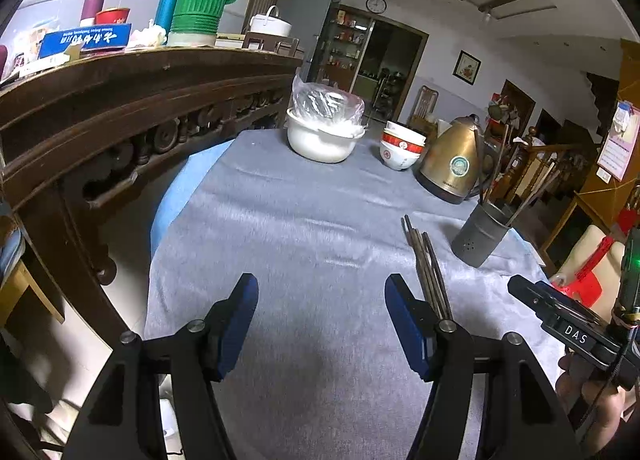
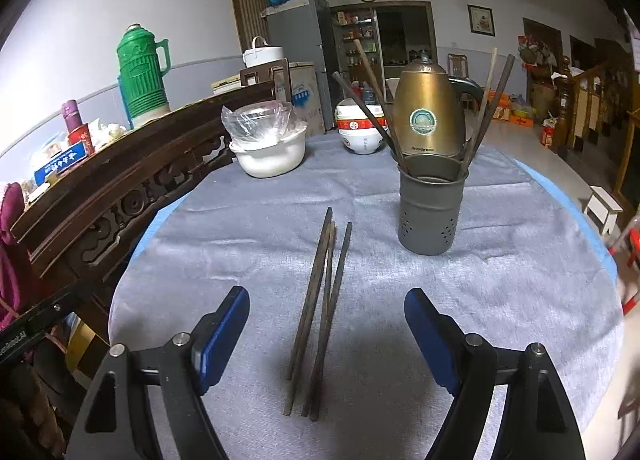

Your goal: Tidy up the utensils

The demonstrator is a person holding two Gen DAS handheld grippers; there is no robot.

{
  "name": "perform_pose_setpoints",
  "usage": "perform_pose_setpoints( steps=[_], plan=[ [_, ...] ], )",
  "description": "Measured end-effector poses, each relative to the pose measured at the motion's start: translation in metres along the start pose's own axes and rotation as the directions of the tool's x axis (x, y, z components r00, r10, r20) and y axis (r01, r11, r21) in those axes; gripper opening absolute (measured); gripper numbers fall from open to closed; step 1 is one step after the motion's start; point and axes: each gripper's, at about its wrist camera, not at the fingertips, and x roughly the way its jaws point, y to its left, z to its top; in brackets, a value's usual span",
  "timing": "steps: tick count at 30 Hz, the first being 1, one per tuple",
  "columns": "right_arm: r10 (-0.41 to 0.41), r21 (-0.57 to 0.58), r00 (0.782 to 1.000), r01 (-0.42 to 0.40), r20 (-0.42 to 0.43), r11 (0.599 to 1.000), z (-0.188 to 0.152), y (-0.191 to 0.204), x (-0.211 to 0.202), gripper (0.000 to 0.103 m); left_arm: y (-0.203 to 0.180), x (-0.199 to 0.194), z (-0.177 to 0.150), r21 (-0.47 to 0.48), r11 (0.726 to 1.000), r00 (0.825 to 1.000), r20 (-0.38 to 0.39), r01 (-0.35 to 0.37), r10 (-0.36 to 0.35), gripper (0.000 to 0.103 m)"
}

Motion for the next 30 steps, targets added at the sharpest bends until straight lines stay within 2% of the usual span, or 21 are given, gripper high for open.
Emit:
perform_pose_setpoints(
  steps=[15,30],
  plan=[
    [-0.010,-0.027,0.999,0.009,-0.047,1.000,-0.002,0.005,0.011,0.083,0.000,0.000,-0.001,0.004,1.000,1.000,-0.008,0.010,-0.010,0.067],
    [-0.021,-0.035,0.998,0.019,-0.057,0.999,0.000,0.007,0.013,0.083,0.005,0.000,-0.001,-0.007,1.000,1.000,-0.003,0.005,-0.005,0.067]
  ],
)
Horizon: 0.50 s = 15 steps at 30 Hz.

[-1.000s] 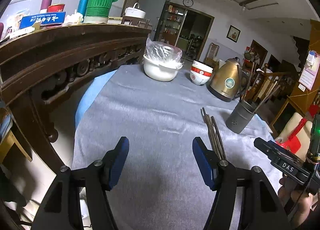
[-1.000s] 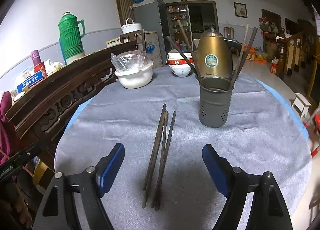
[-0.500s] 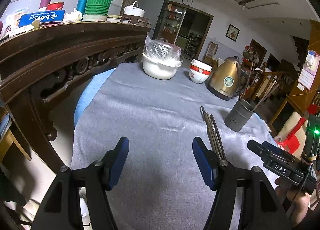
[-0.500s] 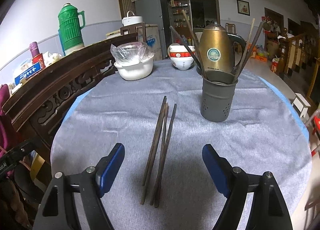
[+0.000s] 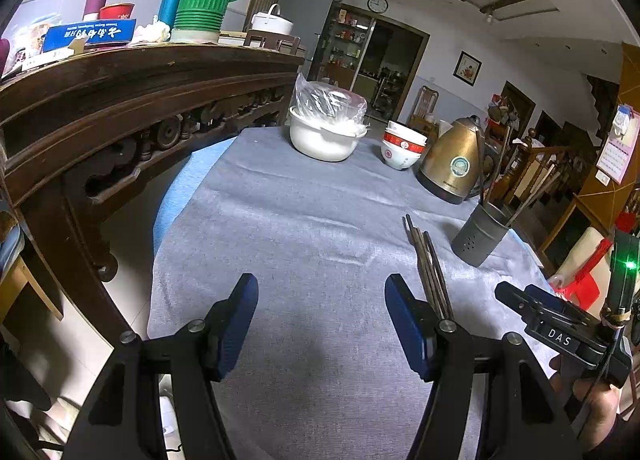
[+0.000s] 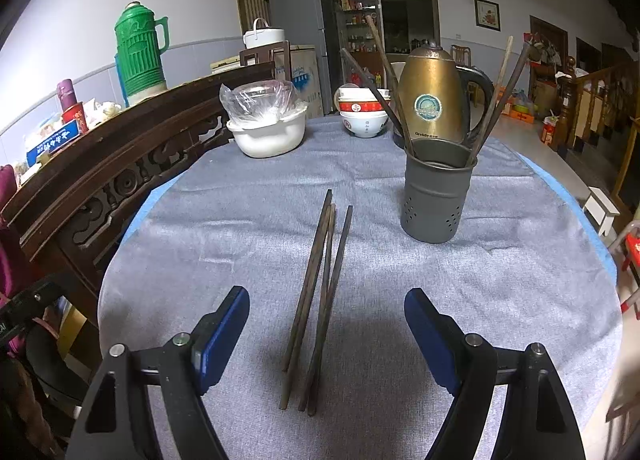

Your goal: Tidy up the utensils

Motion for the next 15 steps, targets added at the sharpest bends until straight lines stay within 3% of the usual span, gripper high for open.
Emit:
perform_pose_setpoints(
  steps=[15],
  plan=[
    [-0.013,0.015,1.000,0.013,-0.016,1.000,-0.0020,-0.0090,0.0026,0.083,-0.0069,0.0008,-0.0006,0.021,1.000,1.000,-0.004,0.011,-0.011,0.067]
  ],
)
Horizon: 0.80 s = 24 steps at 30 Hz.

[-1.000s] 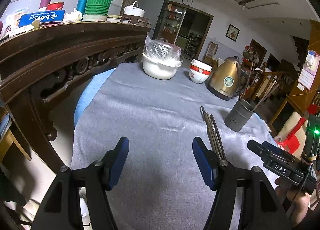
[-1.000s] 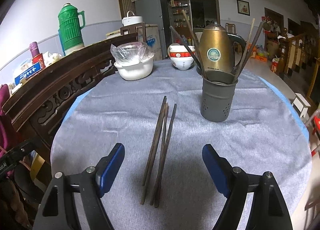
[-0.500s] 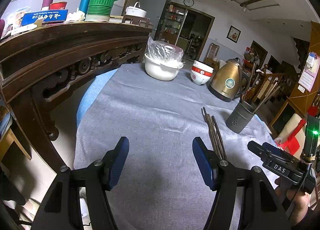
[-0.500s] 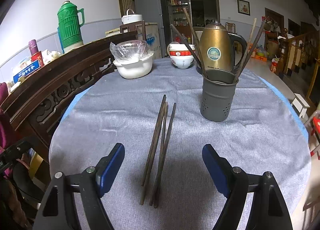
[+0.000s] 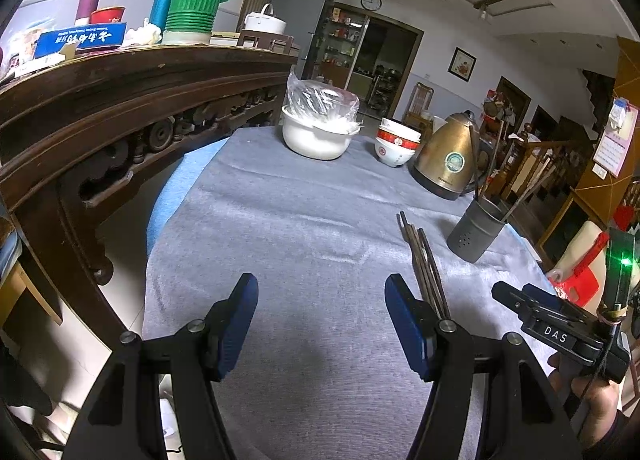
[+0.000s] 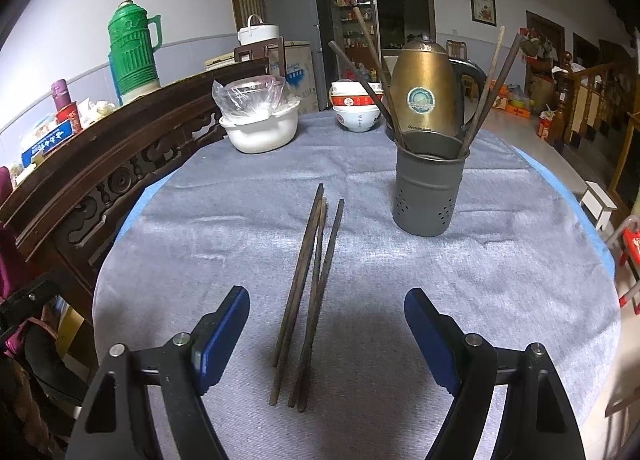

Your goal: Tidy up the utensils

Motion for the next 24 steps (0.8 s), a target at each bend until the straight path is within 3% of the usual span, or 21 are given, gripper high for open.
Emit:
perform_pose_setpoints(
  steps=[15,24],
  plan=[
    [-0.024,0.043,0.996,0.028,-0.081,0.999,-0.017,-0.028,-0.005,0.083,-0.029,0.024,-0.011,0.048,0.996,0.994,-0.076,0.078,-0.074,0.067],
    [0.066,0.119,0.984,-0.046,-0.164,0.992,-0.003,-0.048,0.019,0.082,-0.045,0.050,-0.009,0.051,0.993,0.986,-0.130,0.111,-0.104,0.067]
  ],
)
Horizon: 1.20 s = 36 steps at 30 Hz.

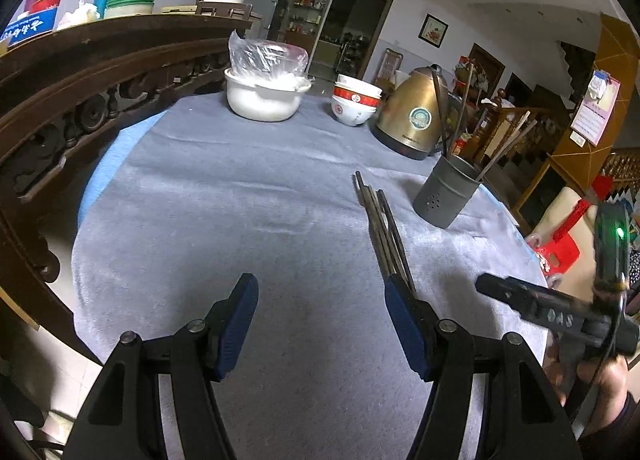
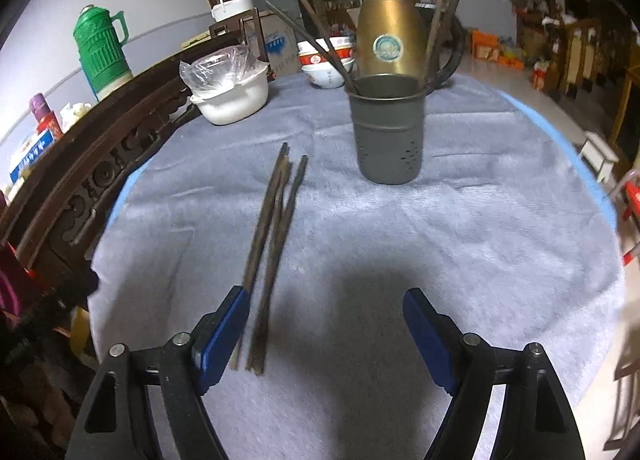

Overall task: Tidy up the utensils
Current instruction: 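Lower the right tool onto a dark chopstick and close it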

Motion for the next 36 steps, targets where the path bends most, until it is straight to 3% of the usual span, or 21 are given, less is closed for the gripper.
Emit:
perform_pose_setpoints(
  steps=[3,5,7,9,17,20,21,22,30,36],
  plan=[
    [0.024,0.006,0.999,-0.023,-0.042,1.000,0.017,0.004,0.021,0.080,0.001,0.002,-0.002,-0.001,1.000,1.000,-0.010,-0.001,0.001,0.067],
    [0.021,0.004,0.998,-0.020,-0.067,1.000,0.027,0.005,0.036,0.073,0.004,0.003,-0.003,-0.006,1.000,1.000,-0.016,-0.002,0.002,0.067],
    [0.042,0.027,0.993,-0.040,-0.106,0.999,0.035,0.004,0.053,0.056,0.007,0.003,-0.004,-0.011,1.000,1.000,-0.016,-0.005,0.005,0.067],
    [0.059,0.068,0.988,-0.050,-0.145,0.996,0.046,0.003,0.069,0.046,0.011,0.004,-0.003,-0.020,1.000,1.000,-0.019,-0.005,0.004,0.067],
    [0.071,0.086,0.972,-0.052,-0.226,0.995,0.068,0.018,0.112,0.038,0.024,0.008,-0.004,-0.064,0.998,1.000,-0.022,0.000,-0.002,0.067],
    [0.059,0.095,0.963,-0.035,-0.263,0.995,0.068,0.018,0.126,0.021,0.026,0.009,-0.004,-0.067,0.998,1.000,-0.025,0.001,-0.002,0.067],
    [0.073,0.110,0.963,-0.045,-0.261,0.993,0.068,0.017,0.126,0.010,0.026,0.010,-0.004,-0.067,0.998,1.000,-0.027,0.000,-0.002,0.067],
    [0.078,0.113,0.961,-0.049,-0.266,0.992,0.069,0.016,0.126,0.008,0.026,0.010,-0.004,-0.067,0.998,1.000,-0.029,-0.001,-0.001,0.067],
    [0.028,0.072,0.959,-0.008,-0.281,0.997,0.061,-0.006,0.107,0.007,0.008,0.030,0.013,-0.019,1.000,0.996,-0.086,0.006,-0.008,0.067],
    [0.067,0.116,0.957,-0.035,-0.283,0.993,0.051,-0.027,0.105,0.007,-0.037,0.088,0.036,0.046,0.999,0.970,-0.242,0.011,0.000,0.067]
  ],
)
